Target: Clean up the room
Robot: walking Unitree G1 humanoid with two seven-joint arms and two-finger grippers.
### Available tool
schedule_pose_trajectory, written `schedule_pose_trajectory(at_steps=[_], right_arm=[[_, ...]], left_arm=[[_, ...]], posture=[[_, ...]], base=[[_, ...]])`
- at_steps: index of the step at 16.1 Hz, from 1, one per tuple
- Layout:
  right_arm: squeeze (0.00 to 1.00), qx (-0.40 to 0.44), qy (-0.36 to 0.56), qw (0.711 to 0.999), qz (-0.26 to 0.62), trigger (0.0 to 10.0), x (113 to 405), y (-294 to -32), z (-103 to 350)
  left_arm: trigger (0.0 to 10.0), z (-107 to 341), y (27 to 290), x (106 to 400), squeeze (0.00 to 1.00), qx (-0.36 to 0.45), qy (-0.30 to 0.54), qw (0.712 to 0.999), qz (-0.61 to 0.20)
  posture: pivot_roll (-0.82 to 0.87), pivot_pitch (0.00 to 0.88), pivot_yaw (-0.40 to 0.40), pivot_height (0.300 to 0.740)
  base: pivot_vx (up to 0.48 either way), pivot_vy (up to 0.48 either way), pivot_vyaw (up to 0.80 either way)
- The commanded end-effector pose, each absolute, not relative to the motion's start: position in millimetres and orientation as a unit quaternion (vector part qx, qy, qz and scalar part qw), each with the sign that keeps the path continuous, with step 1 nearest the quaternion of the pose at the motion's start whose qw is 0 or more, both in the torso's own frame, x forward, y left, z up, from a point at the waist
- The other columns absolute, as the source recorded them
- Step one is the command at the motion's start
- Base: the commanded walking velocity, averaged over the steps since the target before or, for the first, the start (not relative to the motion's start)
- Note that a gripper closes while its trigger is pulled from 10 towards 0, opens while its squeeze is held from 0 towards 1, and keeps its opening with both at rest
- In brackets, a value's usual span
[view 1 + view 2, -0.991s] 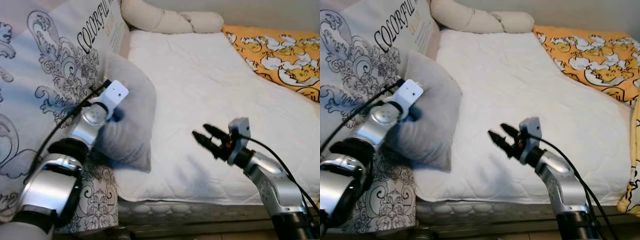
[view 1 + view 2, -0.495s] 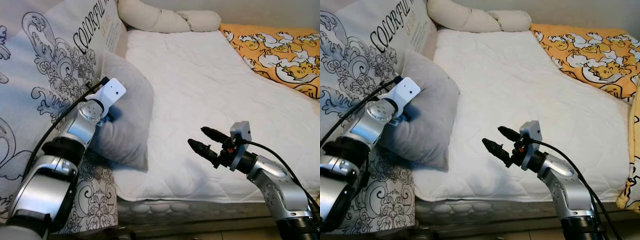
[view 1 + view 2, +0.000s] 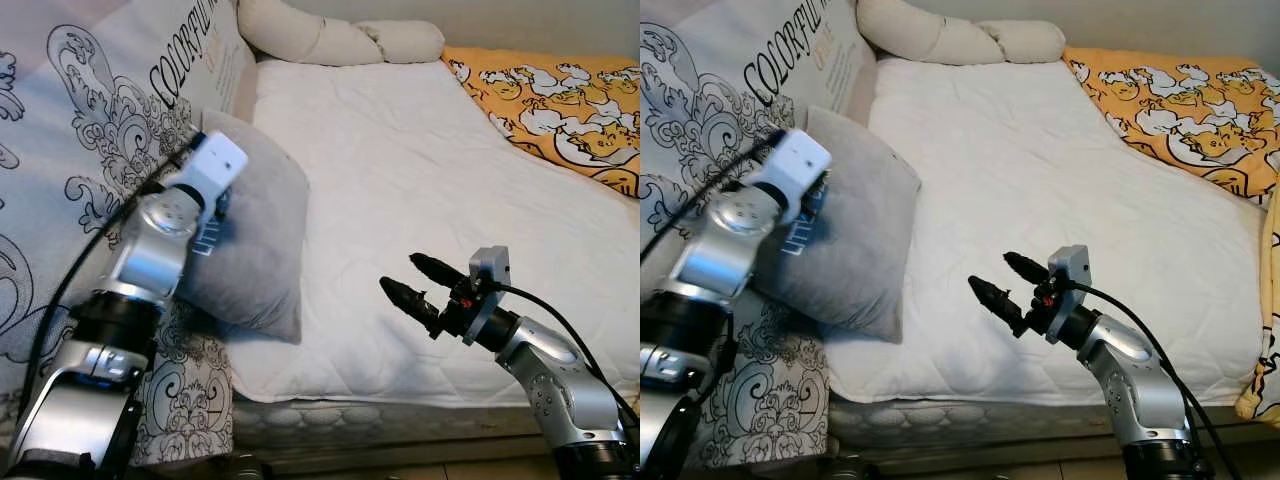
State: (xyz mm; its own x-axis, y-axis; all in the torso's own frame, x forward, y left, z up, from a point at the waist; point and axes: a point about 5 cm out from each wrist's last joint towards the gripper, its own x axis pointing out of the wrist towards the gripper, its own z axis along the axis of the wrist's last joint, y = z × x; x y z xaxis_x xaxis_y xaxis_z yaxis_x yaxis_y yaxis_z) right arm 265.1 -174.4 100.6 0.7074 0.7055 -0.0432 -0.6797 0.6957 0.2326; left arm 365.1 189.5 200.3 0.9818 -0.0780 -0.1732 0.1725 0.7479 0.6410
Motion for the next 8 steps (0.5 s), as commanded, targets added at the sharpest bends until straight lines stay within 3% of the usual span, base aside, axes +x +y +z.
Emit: schedule_pose_trajectory(at_steps=[1, 3, 4, 5, 7, 8], right_arm=[[1.00, 0.092, 0.054, 0.929, 0.354, 10.0, 269, -180, 104], [1.00, 0.104, 0.028, 0.938, 0.329, 10.0, 272, -181, 110], [1.00, 0.109, 0.006, 0.952, 0.287, 10.0, 278, -185, 116], [1.00, 0.094, -0.021, 0.969, 0.227, 10.0, 285, -188, 122], [1.00, 0.073, -0.031, 0.983, 0.166, 10.0, 291, -190, 126], [1.00, 0.066, -0.002, 0.991, 0.114, 10.0, 294, -193, 124]], left_arm=[[10.0, 212, 193, 362, 1.00, 0.339, 0.031, 0.939, -0.054], [10.0, 229, 184, 356, 1.00, 0.300, -0.066, 0.949, -0.070], [10.0, 235, 173, 348, 1.00, 0.216, -0.114, 0.966, -0.089], [10.0, 227, 168, 339, 1.00, 0.129, -0.104, 0.982, -0.092], [10.0, 207, 156, 327, 1.00, 0.147, -0.086, 0.978, -0.119], [10.0, 194, 151, 318, 1.00, 0.108, -0.082, 0.984, -0.112]], posture=[[-0.01, 0.000, -0.006, 0.740], [-0.01, 0.000, -0.014, 0.740], [0.00, 0.000, -0.014, 0.740], [-0.02, 0.000, -0.003, 0.740], [-0.02, 0.000, -0.002, 0.740], [-0.02, 0.000, -0.001, 0.740]], base=[[0.000, 0.000, 0.00], [0.000, 0.000, 0.00], [0.000, 0.000, 0.00], [0.000, 0.000, 0.00], [0.000, 0.000, 0.00], [0.000, 0.000, 0.00]])
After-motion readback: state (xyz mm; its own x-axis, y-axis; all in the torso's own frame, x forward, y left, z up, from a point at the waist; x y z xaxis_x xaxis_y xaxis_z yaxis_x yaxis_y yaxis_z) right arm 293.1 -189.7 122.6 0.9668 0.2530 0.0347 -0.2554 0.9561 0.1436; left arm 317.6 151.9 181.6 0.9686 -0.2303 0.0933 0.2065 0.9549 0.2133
